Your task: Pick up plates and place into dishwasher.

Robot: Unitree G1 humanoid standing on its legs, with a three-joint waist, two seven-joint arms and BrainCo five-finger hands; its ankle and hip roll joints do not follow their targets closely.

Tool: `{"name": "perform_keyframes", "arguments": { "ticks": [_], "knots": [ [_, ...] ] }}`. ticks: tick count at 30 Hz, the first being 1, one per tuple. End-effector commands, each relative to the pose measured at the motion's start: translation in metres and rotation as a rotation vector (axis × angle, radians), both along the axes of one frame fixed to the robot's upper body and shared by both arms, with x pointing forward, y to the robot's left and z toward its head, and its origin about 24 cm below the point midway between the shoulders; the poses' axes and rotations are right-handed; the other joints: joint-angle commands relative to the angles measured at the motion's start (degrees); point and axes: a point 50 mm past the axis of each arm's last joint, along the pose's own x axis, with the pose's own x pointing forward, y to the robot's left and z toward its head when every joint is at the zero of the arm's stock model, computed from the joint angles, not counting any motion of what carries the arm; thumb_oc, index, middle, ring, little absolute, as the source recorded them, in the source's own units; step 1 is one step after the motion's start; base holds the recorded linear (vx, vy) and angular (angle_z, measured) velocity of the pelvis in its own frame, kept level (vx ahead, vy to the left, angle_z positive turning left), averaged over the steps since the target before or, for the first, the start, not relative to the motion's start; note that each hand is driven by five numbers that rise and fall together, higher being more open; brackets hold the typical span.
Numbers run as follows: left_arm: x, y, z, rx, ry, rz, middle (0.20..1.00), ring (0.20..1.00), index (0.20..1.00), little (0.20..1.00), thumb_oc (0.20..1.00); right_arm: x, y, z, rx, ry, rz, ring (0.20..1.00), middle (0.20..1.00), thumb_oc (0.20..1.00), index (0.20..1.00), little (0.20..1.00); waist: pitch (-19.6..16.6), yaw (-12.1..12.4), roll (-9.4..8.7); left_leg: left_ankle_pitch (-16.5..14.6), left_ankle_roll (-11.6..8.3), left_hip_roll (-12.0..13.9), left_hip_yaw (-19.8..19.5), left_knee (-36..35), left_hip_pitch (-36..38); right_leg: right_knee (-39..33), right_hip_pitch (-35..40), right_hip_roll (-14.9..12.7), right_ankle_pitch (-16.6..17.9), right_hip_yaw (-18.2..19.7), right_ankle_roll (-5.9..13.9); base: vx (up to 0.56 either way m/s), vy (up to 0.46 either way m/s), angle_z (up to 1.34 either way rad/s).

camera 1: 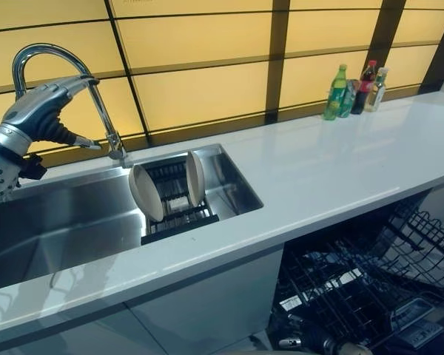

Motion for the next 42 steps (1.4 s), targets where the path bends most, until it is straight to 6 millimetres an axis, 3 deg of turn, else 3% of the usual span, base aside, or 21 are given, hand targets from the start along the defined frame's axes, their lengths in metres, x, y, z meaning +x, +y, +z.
{"name": "perform_keyframes", "arguments": {
  "ticks": [1, 11, 25, 42],
  "knots": [
    [0.001, 0.013, 0.032, 0.129, -0.048, 0.107, 1.000, 1.000, 1.000, 1.000, 1.000, 0.027, 0.013, 0.013, 0.052, -0.106, 0.094, 1.000, 1.000, 1.000, 1.000, 1.000, 2.5, -2.1, -0.90, -1.6, 3.49, -5.3, 5.3, 0.4, -0.7, 0.3, 2.0, -1.7, -3.7, 2.0, 5.14, 0.00, 0.038, 0.00],
    [0.020, 0.015, 0.006, 0.299, 0.068, 0.149, 1.000, 1.000, 1.000, 1.000, 1.000, 0.025, 0.002, 0.014, 0.031, -0.101, 0.081, 1.000, 1.000, 1.000, 1.000, 1.000, 2.7, -3.8, -1.12, -1.9, 3.58, -5.3, 6.5, 0.4, -0.5, 0.3, 1.6, -1.6, -3.3, 2.6, 5.66, 0.02, 0.041, -0.01],
    [0.025, 0.021, -0.034, 0.479, 0.317, 0.181, 1.000, 1.000, 1.000, 1.000, 1.000, 0.021, -0.013, 0.016, 0.005, -0.104, 0.042, 1.000, 1.000, 1.000, 1.000, 1.000, 3.4, -5.1, -1.31, -2.1, 3.92, -5.7, 7.6, 0.4, -0.6, 0.3, 0.6, -1.6, -2.5, 3.5, 6.33, 0.01, 0.042, -0.04],
    [0.030, 0.009, -0.056, 0.586, 0.445, 0.122, 1.000, 1.000, 1.000, 1.000, 1.000, 0.022, -0.021, 0.018, -0.010, -0.113, -0.003, 1.000, 1.000, 1.000, 1.000, 1.000, 4.3, -6.2, -1.69, -2.3, 4.37, -6.1, 8.6, 0.4, -0.8, 0.3, -0.3, -2.0, -1.7, 3.9, 6.76, 0.00, 0.025, -0.03]
  ]
}}
